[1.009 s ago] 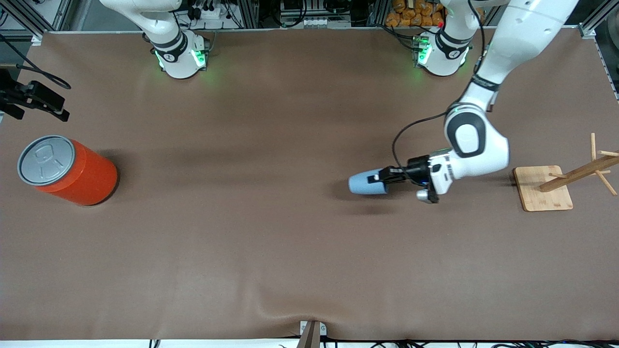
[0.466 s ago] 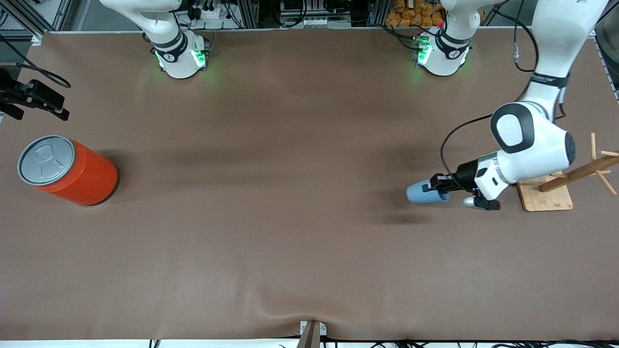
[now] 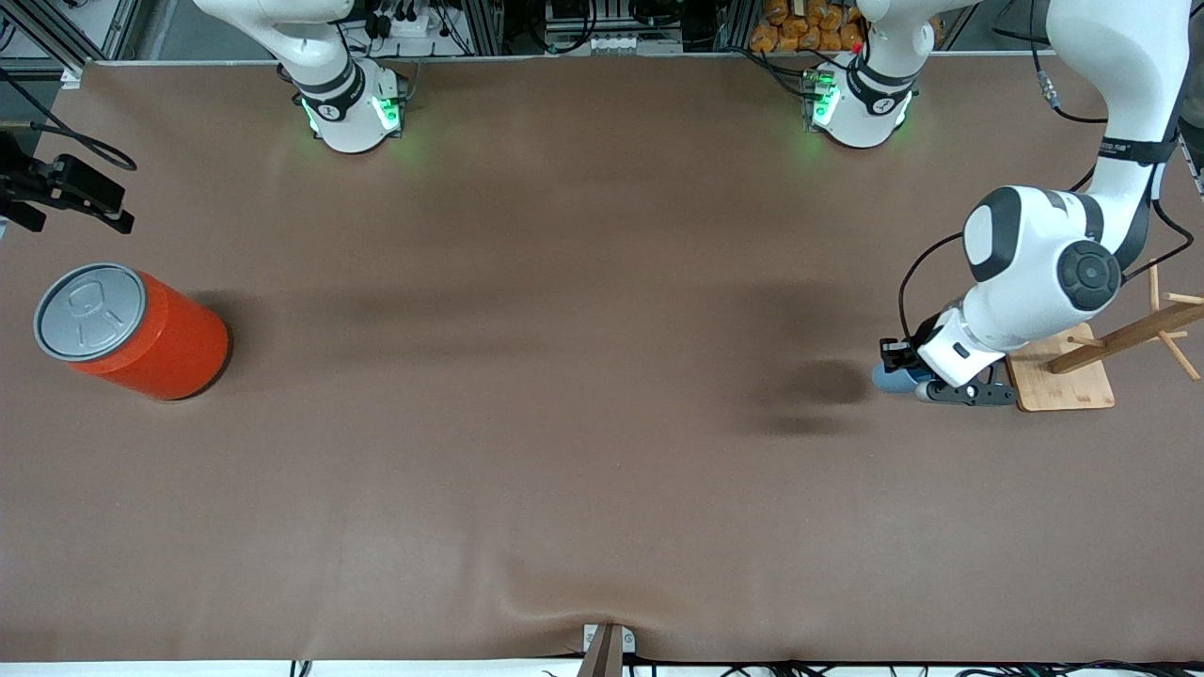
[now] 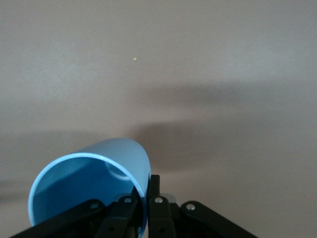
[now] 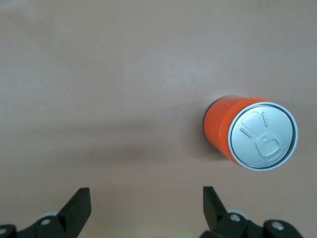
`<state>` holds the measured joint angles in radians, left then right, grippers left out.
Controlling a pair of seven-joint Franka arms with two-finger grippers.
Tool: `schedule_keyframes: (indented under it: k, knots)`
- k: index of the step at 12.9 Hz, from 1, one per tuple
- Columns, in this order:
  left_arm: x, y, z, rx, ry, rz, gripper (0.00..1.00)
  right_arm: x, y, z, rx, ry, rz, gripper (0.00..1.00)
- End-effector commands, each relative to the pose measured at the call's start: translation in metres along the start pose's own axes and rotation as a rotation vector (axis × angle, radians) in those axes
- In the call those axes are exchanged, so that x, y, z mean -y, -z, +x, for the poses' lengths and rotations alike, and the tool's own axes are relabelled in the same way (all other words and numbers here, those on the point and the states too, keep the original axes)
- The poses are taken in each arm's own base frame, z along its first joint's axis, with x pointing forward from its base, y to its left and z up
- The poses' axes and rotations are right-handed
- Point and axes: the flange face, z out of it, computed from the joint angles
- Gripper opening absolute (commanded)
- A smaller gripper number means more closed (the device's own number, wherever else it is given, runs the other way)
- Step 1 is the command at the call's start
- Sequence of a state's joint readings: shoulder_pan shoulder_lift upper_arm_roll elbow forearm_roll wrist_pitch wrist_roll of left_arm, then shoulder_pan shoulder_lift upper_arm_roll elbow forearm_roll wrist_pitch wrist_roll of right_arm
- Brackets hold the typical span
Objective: Flip cup
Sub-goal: 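Drag the cup with the left gripper toward the wooden stand, then rotate the cup upright with the left gripper and release it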
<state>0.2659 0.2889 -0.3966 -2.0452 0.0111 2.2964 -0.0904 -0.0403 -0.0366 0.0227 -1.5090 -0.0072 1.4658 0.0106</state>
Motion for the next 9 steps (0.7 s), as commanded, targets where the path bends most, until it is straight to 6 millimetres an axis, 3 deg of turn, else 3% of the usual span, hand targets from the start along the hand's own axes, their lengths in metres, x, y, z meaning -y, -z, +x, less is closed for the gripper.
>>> schedule_keyframes:
  k: [1,4,8,9]
  knots:
    - [-0.008,-0.014,-0.010,-0.015,0.037,0.024,0.00,-0.003,0.004,-0.006,0.000,0.007,0.000,1.00]
    - [-0.005,-0.032,-0.011,0.007,-0.001,0.068,0.00,-0.003,0.003,-0.006,0.001,0.007,0.000,1.00]
    - [-0.002,-0.040,-0.013,0.016,0.005,0.110,0.00,-0.003,0.003,-0.006,0.001,0.007,0.002,1.00]
    - [-0.006,-0.040,-0.013,0.018,0.000,0.110,0.35,-0.002,0.003,-0.006,0.003,0.008,0.002,1.00]
